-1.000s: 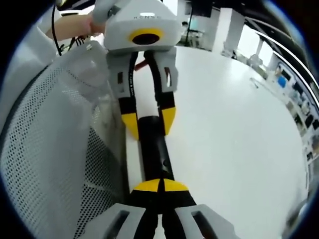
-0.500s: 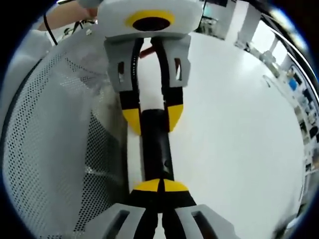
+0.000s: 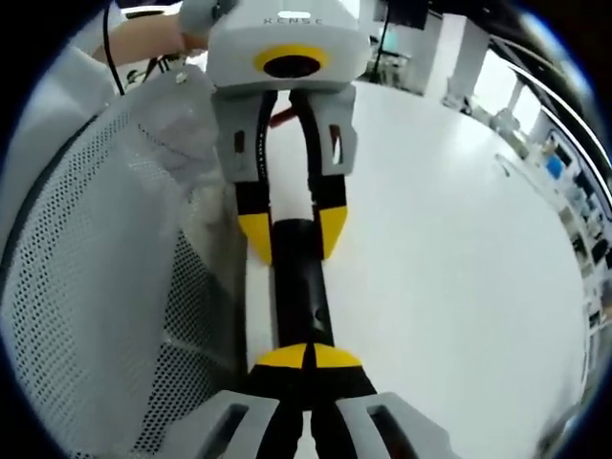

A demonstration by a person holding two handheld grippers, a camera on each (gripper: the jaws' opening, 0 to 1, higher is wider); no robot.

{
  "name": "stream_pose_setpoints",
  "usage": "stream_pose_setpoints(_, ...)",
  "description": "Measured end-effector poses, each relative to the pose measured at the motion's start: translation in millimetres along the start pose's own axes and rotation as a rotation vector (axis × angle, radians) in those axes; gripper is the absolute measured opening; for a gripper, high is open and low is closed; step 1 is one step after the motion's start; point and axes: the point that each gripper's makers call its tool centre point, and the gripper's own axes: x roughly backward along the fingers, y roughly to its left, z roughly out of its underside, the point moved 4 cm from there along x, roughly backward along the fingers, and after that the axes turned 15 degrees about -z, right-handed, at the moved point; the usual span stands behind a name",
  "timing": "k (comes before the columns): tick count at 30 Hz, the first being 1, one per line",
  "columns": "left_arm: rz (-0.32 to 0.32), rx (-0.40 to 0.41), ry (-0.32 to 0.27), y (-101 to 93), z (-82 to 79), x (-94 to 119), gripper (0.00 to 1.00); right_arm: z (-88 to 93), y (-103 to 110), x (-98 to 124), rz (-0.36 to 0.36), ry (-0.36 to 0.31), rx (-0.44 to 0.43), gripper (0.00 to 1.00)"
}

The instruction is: Press the specified remote control buttons in sequence, fully releasing each button before pressing the next.

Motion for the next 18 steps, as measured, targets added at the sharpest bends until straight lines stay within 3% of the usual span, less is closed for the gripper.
stream_pose_setpoints(7,0.000,-0.007,0.012,-0.1,-0.3,0.0,0.24,0.3,-0.5,0.0,-0.003,-0.057,-0.041,0.00)
stream_pose_setpoints(18,0.002,-0.010,0.021,-0.3,-0.3,0.0,0.24,5.9,2.3,4.2,0.004,-0.065,-0.081,0.00)
